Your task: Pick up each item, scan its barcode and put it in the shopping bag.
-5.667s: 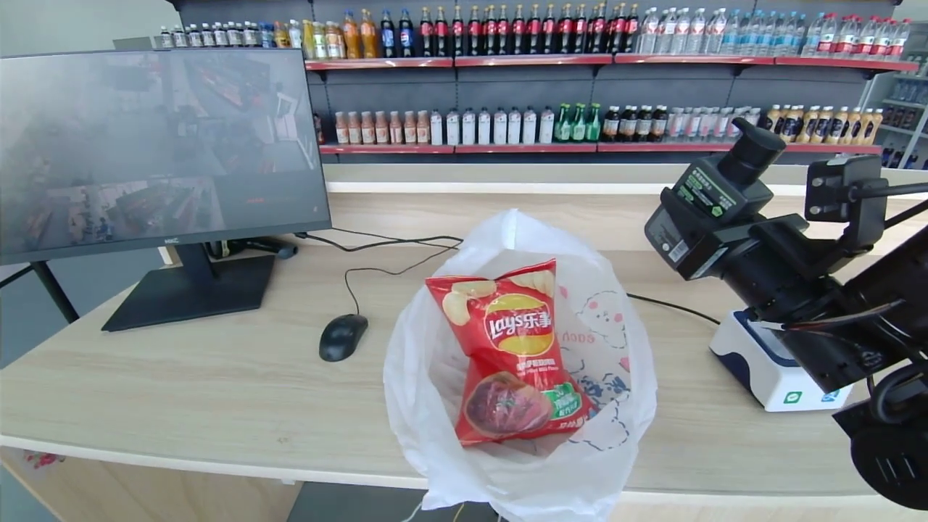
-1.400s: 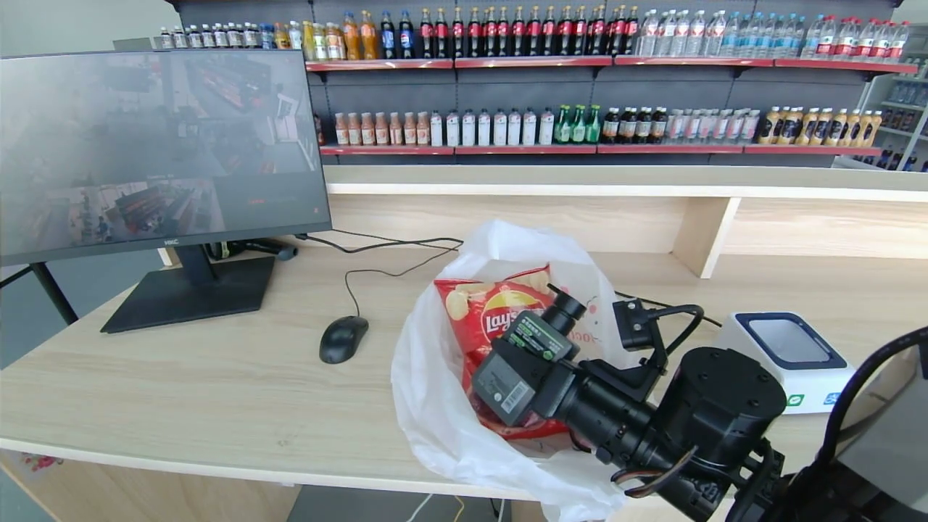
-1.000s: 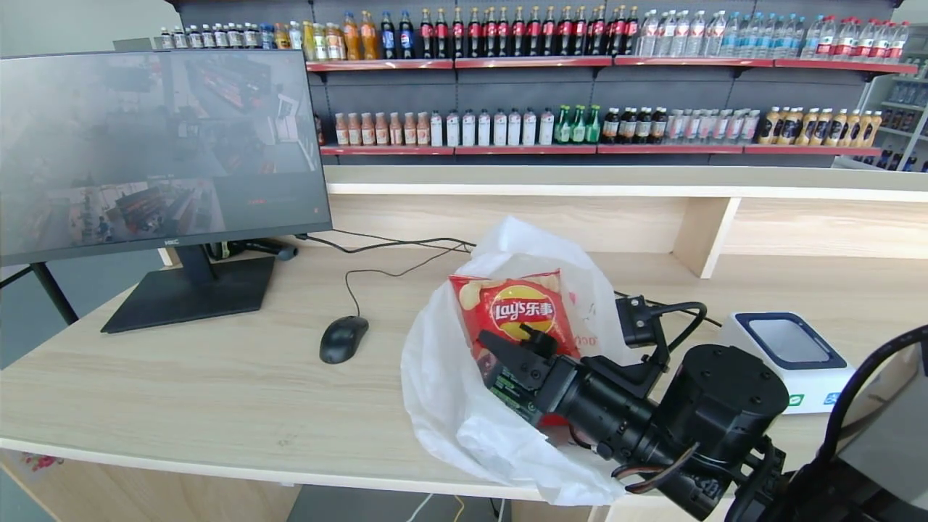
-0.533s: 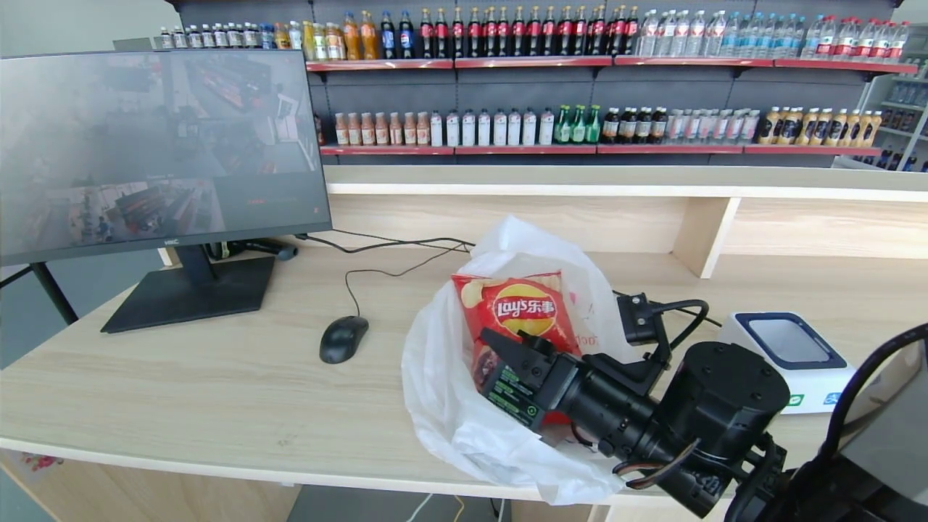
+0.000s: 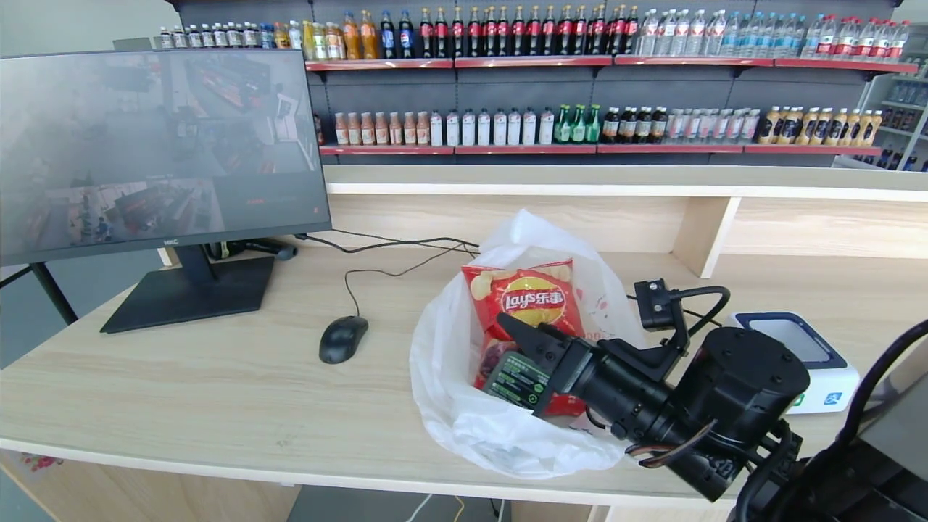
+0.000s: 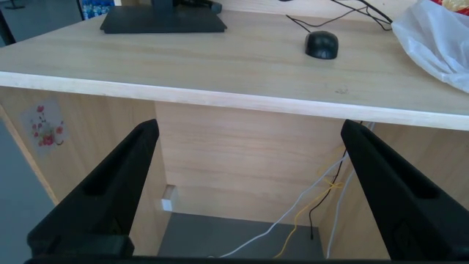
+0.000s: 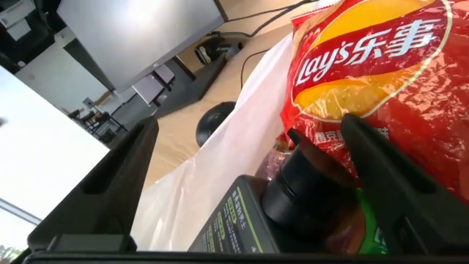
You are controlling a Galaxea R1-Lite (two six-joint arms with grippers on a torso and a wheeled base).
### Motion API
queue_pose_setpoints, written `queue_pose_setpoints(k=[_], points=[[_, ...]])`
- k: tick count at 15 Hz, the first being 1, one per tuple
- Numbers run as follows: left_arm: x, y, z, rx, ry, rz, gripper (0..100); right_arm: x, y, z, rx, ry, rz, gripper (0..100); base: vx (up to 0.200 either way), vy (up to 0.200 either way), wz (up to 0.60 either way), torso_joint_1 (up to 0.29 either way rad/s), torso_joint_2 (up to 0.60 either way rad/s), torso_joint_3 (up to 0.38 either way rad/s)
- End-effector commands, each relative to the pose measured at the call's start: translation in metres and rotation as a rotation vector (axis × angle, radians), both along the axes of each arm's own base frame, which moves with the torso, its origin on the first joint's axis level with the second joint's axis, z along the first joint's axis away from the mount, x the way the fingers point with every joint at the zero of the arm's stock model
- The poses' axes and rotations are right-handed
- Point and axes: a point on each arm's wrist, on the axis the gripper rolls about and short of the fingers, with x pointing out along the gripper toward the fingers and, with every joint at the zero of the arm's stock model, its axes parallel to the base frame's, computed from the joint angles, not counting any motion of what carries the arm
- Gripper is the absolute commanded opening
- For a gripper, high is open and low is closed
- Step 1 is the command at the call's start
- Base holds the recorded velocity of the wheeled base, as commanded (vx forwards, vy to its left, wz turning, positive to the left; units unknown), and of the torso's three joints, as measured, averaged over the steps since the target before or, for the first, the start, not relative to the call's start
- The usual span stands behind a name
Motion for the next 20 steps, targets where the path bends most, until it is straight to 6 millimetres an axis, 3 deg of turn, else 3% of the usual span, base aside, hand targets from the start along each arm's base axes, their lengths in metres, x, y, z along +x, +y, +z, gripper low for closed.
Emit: queue_pose_setpoints(k=[1, 12, 15, 16, 17, 18, 20], points=[[0.000, 0.000, 0.000, 0.000, -0.001, 0.000, 100, -0.002, -0.002, 0.006, -0.004, -0.031, -0.009, 100, 0.000, 0.000, 0.00, 0.000, 0.00, 0.000], [0.000, 0.000, 0.000, 0.000, -0.001, 0.000, 100, -0.022, -0.023, 0.065, -0.127, -0.382, -0.106, 100, 0.000, 0.000, 0.00, 0.000, 0.00, 0.000], [0.000, 0.000, 0.000, 0.000, -0.001, 0.000, 100, -0.053, -0.050, 0.060, -0.211, -0.395, -0.123, 100, 0.000, 0.000, 0.00, 0.000, 0.00, 0.000], [0.000, 0.000, 0.000, 0.000, -0.001, 0.000, 100, -0.074, -0.070, 0.051, -0.258, -0.369, -0.132, 100, 0.000, 0.000, 0.00, 0.000, 0.00, 0.000], [0.000, 0.000, 0.000, 0.000, -0.001, 0.000, 100, -0.079, -0.075, 0.048, -0.272, -0.364, -0.139, 100, 0.000, 0.000, 0.00, 0.000, 0.00, 0.000], [0.000, 0.000, 0.000, 0.000, -0.001, 0.000, 100, -0.095, -0.098, 0.036, -0.324, -0.332, -0.174, 100, 0.000, 0.000, 0.00, 0.000, 0.00, 0.000], [0.000, 0.000, 0.000, 0.000, -0.001, 0.000, 100, -0.110, -0.120, 0.041, -0.315, -0.357, -0.249, 100, 0.000, 0.000, 0.00, 0.000, 0.00, 0.000]])
